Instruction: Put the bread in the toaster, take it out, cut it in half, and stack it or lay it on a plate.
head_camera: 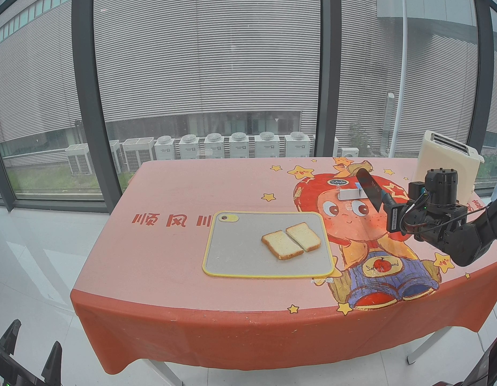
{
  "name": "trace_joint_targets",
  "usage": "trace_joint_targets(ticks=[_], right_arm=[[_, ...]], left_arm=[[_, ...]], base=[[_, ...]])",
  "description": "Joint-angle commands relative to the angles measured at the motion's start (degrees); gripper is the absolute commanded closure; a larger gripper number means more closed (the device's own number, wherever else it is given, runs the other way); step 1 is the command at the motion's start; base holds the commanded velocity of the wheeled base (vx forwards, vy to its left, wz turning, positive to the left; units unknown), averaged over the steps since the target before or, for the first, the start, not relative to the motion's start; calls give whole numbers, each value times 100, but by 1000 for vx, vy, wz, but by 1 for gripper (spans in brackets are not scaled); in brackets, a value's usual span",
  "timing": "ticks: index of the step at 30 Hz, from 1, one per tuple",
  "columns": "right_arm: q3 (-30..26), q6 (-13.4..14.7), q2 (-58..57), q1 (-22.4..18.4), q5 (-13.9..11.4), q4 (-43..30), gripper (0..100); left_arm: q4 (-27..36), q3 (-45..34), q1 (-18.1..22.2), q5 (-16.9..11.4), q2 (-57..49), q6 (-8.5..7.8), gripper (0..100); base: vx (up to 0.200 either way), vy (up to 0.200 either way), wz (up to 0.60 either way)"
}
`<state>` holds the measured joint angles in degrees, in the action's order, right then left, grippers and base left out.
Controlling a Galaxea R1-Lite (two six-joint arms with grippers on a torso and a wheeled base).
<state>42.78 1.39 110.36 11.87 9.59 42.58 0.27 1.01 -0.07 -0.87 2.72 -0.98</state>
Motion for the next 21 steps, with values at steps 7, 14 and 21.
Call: trace_joint_targets(ticks=[7, 14, 21], right_arm=[[11, 2, -32, 17, -1, 5, 100], [3, -7, -41, 26, -1, 5, 100], [3, -25, -41, 43, 7, 5, 100]], left_arm=[[0, -101, -1, -1, 9, 1, 0], [0, -101, -1, -1, 9, 1, 0], [0, -101, -1, -1, 9, 1, 0]], base=[[0, 0, 0], [0, 0, 0], [0, 0, 0]])
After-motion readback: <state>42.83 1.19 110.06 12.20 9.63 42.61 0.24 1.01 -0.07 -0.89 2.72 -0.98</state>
